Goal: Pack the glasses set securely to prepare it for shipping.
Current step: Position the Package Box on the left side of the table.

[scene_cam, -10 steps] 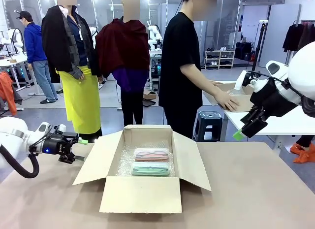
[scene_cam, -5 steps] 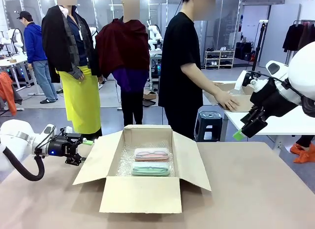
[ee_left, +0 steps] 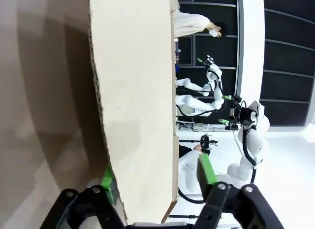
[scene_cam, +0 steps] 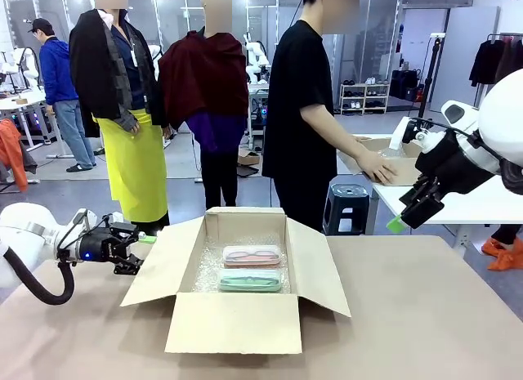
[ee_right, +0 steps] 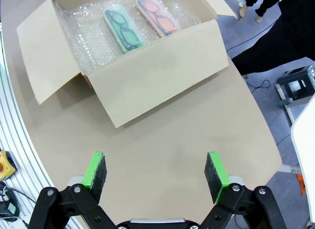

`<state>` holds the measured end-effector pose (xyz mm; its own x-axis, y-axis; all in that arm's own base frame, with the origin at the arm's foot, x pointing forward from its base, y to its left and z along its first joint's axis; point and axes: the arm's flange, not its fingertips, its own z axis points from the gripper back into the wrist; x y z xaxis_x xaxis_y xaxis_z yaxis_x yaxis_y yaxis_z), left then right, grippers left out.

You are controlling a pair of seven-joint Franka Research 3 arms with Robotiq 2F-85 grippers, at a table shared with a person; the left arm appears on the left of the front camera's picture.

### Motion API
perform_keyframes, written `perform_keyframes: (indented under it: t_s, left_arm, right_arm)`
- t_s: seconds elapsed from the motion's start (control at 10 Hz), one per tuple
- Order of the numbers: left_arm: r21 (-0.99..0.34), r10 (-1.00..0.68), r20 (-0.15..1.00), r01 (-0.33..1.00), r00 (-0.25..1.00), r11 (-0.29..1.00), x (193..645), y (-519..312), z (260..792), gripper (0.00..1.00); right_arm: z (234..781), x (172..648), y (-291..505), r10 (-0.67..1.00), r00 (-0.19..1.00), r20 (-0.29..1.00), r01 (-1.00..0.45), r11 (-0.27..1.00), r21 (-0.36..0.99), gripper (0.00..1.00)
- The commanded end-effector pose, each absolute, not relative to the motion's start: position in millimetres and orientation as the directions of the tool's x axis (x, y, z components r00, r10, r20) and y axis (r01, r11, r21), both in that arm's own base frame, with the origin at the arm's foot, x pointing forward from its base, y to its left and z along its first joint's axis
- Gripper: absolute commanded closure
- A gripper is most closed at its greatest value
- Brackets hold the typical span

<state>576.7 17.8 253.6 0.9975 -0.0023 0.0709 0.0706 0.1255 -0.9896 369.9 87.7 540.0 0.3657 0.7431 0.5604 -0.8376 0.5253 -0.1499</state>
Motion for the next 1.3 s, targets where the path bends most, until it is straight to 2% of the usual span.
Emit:
perform_keyframes:
  t_s: [0.0, 0.2, 0.3, 0.4, 0.9, 1.2]
  left_arm:
    - [-0.992, 0.006, 0.084, 0.083, 0.996, 0.091, 572, 20, 258, 1.00]
    - [-0.992, -0.001, 0.085, 0.085, 0.996, 0.098, 573, 19, 257, 1.00]
    - [-0.992, -0.002, 0.084, 0.084, 0.996, 0.099, 573, 19, 257, 0.92]
    - [-0.992, -0.003, 0.079, 0.078, 0.997, 0.100, 575, 18, 256, 1.00]
    - [-0.995, 0.001, 0.064, 0.063, 0.998, 0.083, 585, 37, 257, 1.00]
    - [-0.988, -0.009, 0.085, 0.086, 0.996, 0.131, 581, 79, 266, 1.00]
  right_arm:
    - [541, 369, 91, 0.745, 0.368, 0.557, -0.835, 0.528, -0.155, 0.00]
    - [541, 369, 91, 0.745, 0.368, 0.557, -0.835, 0.528, -0.155, 0.00]
    - [541, 369, 91, 0.745, 0.368, 0.557, -0.835, 0.528, -0.155, 0.00]
    - [541, 369, 91, 0.745, 0.368, 0.557, -0.835, 0.528, -0.155, 0.00]
    - [541, 369, 91, 0.745, 0.368, 0.557, -0.835, 0.528, -0.155, 0.00]
    - [541, 369, 91, 0.745, 0.368, 0.557, -0.835, 0.528, -0.155, 0.00]
